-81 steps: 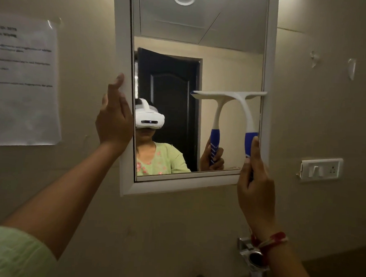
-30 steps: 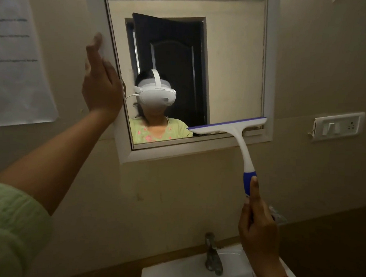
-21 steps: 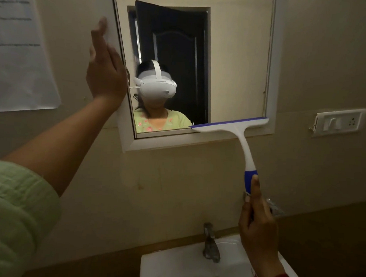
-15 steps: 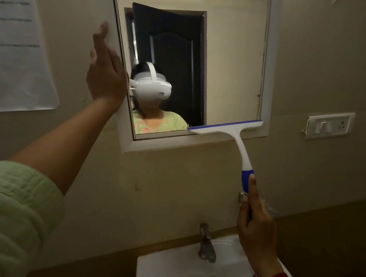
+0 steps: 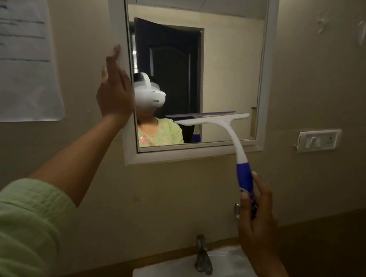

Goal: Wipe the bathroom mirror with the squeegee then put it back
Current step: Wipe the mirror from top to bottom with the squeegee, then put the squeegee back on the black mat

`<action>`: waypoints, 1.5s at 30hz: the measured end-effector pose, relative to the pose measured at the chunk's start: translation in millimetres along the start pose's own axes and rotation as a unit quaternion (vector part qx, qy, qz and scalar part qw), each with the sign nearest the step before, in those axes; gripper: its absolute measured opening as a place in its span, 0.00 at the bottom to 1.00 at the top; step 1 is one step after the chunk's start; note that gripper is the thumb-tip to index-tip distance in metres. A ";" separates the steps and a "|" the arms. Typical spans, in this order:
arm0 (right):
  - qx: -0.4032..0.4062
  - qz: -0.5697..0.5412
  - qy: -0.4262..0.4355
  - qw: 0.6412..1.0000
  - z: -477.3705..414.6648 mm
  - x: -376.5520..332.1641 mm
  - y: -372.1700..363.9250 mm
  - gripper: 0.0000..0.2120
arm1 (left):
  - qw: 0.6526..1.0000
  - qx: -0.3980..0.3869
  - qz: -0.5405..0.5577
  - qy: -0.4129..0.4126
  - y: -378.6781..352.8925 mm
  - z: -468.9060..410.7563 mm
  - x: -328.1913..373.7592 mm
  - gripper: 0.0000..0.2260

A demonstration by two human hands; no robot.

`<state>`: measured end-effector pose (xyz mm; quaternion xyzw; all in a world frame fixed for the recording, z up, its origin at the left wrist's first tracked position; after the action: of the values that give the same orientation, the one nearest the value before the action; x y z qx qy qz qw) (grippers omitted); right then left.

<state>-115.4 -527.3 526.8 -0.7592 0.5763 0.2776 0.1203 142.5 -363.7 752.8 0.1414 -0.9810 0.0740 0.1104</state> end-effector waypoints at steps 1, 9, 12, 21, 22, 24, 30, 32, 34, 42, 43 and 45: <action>-0.003 -0.005 -0.006 1.000 -2.9 -0.5 -1.0 0.18 | 1.000 0.002 0.003 0.000 -0.7 0.5 -1.7 0.18; -0.033 -0.060 -0.025 0.997 0.6 -7.2 7.9 0.17 | 0.998 -0.057 -0.008 -0.001 0.9 1.7 2.2 0.20; -0.065 -0.063 -0.016 0.996 -2.0 -4.2 21.7 0.18 | 0.995 -0.093 -0.036 -0.006 5.6 6.2 4.0 0.21; -0.109 -0.105 -0.014 0.988 -25.6 12.9 61.5 0.15 | 0.975 -0.172 -0.127 0.062 27.9 8.0 36.0 0.22; -0.113 -0.112 -0.022 0.987 -26.5 16.4 65.9 0.16 | 0.975 -0.170 -0.127 0.070 31.8 15.4 42.5 0.21; -0.124 -0.123 -0.036 0.984 -26.2 22.7 73.1 0.17 | 0.975 -0.165 -0.111 0.098 40.8 36.5 56.3 0.21; -0.193 -0.159 -0.066 0.966 -17.6 39.9 85.4 0.19 | 0.970 -0.146 -0.047 0.190 82.3 135.3 102.8 0.20; -0.212 -0.175 -0.077 0.958 -11.1 45.3 88.0 0.20 | 0.961 -0.163 -0.040 0.218 92.8 171.3 111.5 0.19; -0.227 -0.190 -0.088 0.951 -3.3 50.6 90.1 0.21 | 0.951 -0.174 -0.046 0.252 102.0 204.7 116.1 0.19; -0.355 -0.239 -0.094 0.899 30.6 62.7 83.0 0.17 | 0.906 -0.151 -0.140 0.371 143.8 304.5 130.6 0.17; -0.372 -0.241 -0.087 0.892 33.4 63.0 81.3 0.16 | 0.902 -0.152 -0.154 0.373 149.5 311.2 133.8 0.17; -0.405 -0.244 -0.077 0.878 38.0 64.3 75.3 0.15 | 0.894 -0.155 -0.176 0.382 160.5 321.2 138.2 0.18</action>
<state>-185.5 -583.3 470.1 -0.8340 0.1992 0.5066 -0.0898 -96.8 -304.1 457.5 0.2536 -0.8213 -0.0513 0.5084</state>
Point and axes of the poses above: each hand's wrist, its own z-axis away from the middle knuckle, its own y-axis out of the back of the hand, x = y × z, the point moved 4 cm from there along -z, towards the middle knuckle, and after that the axes turned 5 degrees about z, right-handed, at the moved point
